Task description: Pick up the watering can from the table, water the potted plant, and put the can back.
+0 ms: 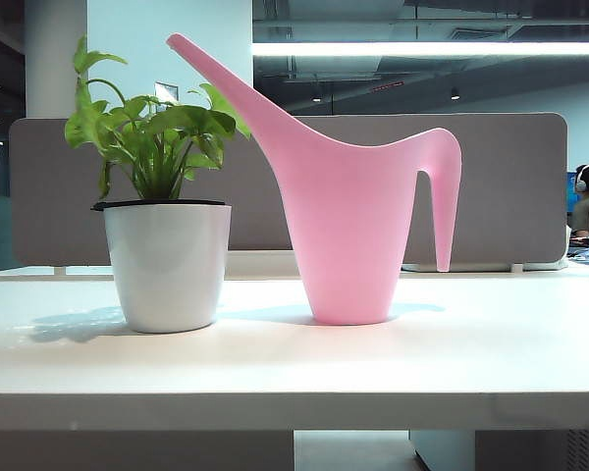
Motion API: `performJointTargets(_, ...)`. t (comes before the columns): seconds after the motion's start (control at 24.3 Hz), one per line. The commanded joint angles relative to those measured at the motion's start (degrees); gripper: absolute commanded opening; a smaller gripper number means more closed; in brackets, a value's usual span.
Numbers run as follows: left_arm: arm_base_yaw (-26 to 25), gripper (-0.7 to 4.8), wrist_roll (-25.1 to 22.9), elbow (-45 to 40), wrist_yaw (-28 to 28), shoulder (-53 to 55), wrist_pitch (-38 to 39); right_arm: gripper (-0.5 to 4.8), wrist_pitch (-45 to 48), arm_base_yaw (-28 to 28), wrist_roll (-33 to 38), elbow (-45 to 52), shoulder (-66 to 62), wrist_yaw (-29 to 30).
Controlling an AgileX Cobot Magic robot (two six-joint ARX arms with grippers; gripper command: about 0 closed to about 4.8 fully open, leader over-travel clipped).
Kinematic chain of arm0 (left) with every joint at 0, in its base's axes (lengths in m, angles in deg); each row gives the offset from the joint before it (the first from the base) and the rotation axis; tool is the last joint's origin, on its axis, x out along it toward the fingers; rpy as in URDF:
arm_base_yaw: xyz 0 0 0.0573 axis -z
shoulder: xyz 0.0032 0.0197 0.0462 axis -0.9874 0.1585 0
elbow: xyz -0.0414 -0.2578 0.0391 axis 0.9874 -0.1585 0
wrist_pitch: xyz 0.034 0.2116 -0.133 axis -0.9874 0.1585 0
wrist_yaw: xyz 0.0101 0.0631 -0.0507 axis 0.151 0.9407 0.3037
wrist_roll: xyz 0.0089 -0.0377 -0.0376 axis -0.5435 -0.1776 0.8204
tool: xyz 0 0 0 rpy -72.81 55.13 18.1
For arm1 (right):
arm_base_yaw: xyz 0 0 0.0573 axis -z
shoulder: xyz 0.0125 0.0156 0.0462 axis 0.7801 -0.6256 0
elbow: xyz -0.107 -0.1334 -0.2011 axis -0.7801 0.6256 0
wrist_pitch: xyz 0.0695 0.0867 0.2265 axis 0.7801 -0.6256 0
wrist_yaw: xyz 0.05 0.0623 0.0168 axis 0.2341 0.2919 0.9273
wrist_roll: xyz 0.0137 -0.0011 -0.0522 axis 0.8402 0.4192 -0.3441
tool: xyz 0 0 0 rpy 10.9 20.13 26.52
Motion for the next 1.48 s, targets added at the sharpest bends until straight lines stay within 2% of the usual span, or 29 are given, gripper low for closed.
performJointTargets(0.04,-1.97,0.04,0.92,-9.84,2.73,-6.95,-7.61,-0.05,0.63,0.04,-0.20,0.42,0.07,-0.09)
performJointTargets(0.12,-1.99,0.04,3.54,-14.56,5.16,-11.69,-9.18,-0.05,0.61,0.02,-0.20,0.42,0.07,-0.09)
performJointTargets(0.29,-1.95,0.04,4.24,-18.64,8.52,-16.09,-8.96,-0.05,0.61,0.00,-0.20,0.42,0.07,-0.11)
performJointTargets(0.41,-1.07,0.04,4.28,-21.05,14.71,-18.80,-7.82,-0.05,0.63,-0.02,-0.20,0.42,0.07,-0.09)
performJointTargets(0.62,3.87,0.04,4.17,-21.05,26.97,-18.82,-2.10,-0.05,0.63,-0.07,-0.20,0.42,0.07,-0.09)
performJointTargets(0.7,5.55,0.04,4.17,-21.05,29.51,-18.82,-0.68,-0.05,0.61,-0.11,-0.20,0.42,0.07,-0.09)
performJointTargets(0.87,7.43,0.04,4.17,-21.05,30.62,-18.82,0.85,-0.05,0.61,-0.11,-0.20,0.42,0.07,-0.09)
performJointTargets(1.48,7.52,0.04,4.17,-21.05,30.40,-18.82,0.85,-0.05,0.61,-0.11,-0.20,0.42,0.07,-0.11)
